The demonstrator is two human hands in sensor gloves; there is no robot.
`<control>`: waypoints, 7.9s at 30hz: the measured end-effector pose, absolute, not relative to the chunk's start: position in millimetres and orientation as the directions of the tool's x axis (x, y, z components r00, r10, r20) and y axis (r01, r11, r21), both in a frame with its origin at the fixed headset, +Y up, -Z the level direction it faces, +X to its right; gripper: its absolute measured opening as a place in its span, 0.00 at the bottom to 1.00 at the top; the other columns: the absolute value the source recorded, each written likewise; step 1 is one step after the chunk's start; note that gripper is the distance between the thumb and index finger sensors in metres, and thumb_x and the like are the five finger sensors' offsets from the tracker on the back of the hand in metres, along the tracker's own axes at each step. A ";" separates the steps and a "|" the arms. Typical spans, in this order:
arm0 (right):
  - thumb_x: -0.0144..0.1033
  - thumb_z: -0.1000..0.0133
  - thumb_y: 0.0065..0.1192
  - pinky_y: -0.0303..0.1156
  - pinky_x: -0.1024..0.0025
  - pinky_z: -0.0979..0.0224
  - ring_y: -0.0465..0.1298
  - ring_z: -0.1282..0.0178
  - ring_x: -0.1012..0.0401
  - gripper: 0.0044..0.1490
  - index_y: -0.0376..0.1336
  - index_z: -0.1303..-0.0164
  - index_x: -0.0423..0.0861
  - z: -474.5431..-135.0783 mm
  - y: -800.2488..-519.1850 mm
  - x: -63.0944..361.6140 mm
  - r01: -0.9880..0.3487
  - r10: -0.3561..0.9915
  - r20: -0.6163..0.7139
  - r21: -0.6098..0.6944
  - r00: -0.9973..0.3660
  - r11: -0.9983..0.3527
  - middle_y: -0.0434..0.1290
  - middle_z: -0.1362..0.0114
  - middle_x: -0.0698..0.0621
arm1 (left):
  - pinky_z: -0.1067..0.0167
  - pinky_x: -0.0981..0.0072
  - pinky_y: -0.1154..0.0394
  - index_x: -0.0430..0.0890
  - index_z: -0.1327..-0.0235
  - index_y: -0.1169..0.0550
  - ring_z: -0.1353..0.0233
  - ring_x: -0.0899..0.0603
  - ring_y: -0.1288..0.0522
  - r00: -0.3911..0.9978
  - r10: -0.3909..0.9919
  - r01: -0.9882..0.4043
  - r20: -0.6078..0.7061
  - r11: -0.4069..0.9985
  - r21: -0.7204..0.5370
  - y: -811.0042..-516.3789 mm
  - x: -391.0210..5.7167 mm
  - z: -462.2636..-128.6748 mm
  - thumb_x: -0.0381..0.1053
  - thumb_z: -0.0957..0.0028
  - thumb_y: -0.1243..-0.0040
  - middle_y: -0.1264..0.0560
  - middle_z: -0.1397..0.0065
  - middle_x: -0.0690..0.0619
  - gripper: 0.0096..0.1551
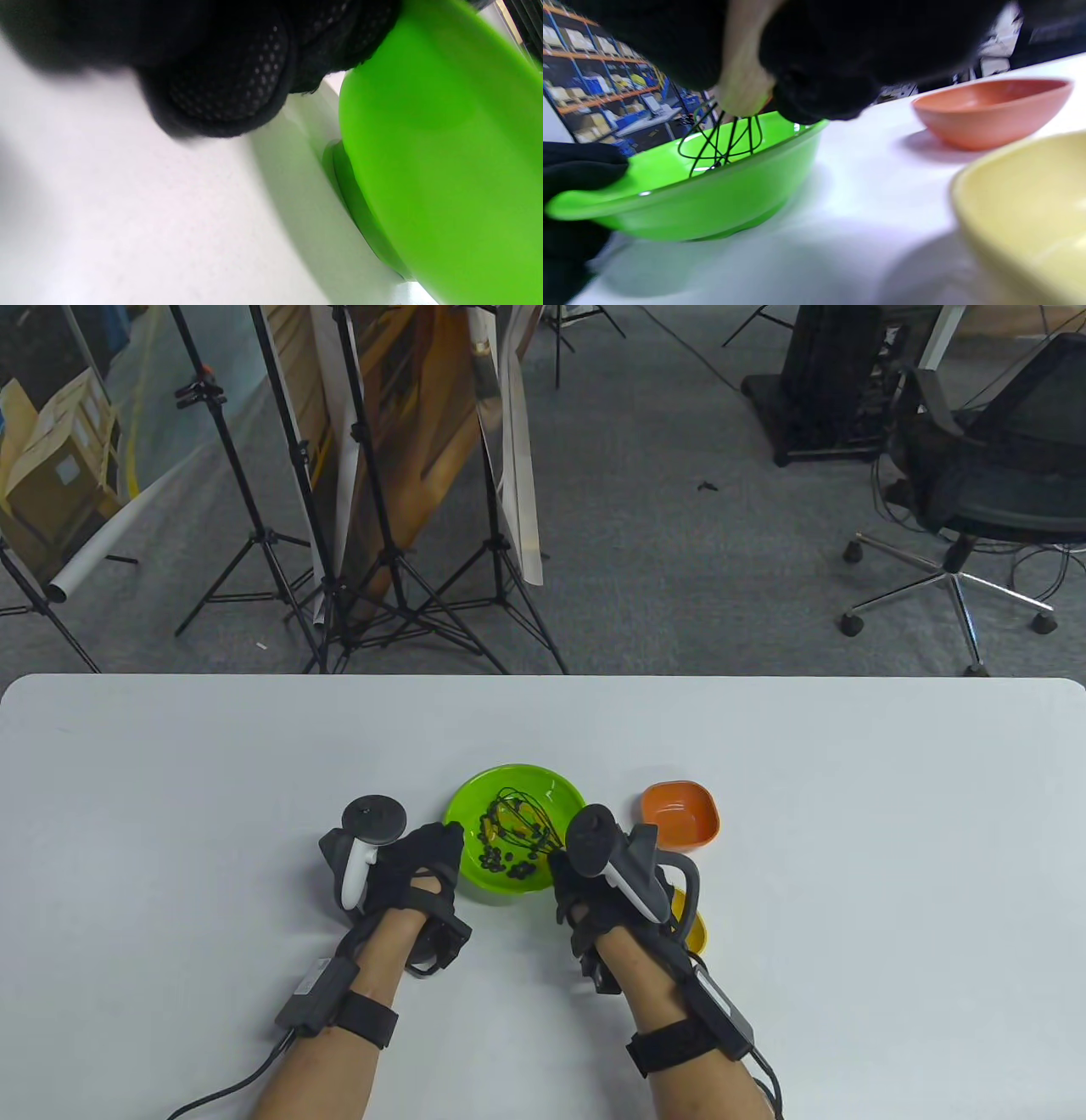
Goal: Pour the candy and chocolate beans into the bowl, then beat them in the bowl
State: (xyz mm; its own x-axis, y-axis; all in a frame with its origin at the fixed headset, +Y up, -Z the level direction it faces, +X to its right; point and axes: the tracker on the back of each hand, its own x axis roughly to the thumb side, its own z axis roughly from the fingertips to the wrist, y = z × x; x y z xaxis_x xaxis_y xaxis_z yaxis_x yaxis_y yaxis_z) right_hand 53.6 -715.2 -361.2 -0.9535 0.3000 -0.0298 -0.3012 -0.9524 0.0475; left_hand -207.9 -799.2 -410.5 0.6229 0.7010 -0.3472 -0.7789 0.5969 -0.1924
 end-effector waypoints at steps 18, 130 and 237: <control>0.56 0.48 0.71 0.80 0.61 0.81 0.80 0.81 0.54 0.34 0.76 0.46 0.40 -348.4 -686.4 78.6 -0.195 0.189 -0.094 0.051 -0.977 -0.979 0.83 0.63 0.43 | 0.74 0.71 0.15 0.50 0.64 0.19 0.67 0.49 0.12 0.611 0.710 -0.790 -0.350 0.579 -0.202 -799.9 -207.7 -410.6 0.68 0.48 0.50 0.17 0.64 0.58 0.23; 0.57 0.49 0.71 0.80 0.61 0.81 0.80 0.83 0.55 0.34 0.77 0.47 0.40 -349.6 -685.3 76.1 -0.156 0.155 -0.036 0.055 -0.987 -0.986 0.84 0.65 0.44 | 0.71 0.70 0.15 0.50 0.62 0.20 0.65 0.50 0.13 0.538 0.755 -0.843 -0.375 0.469 -0.264 -807.6 -209.9 -417.4 0.69 0.49 0.50 0.17 0.63 0.59 0.24; 0.57 0.48 0.69 0.79 0.60 0.81 0.79 0.83 0.55 0.34 0.77 0.47 0.41 -352.9 -687.8 86.2 -0.193 0.186 -0.082 0.082 -0.979 -0.978 0.84 0.65 0.44 | 0.70 0.69 0.15 0.49 0.62 0.20 0.64 0.50 0.13 0.523 0.764 -0.852 -0.378 0.449 -0.271 -810.6 -205.2 -417.5 0.68 0.49 0.48 0.18 0.63 0.59 0.24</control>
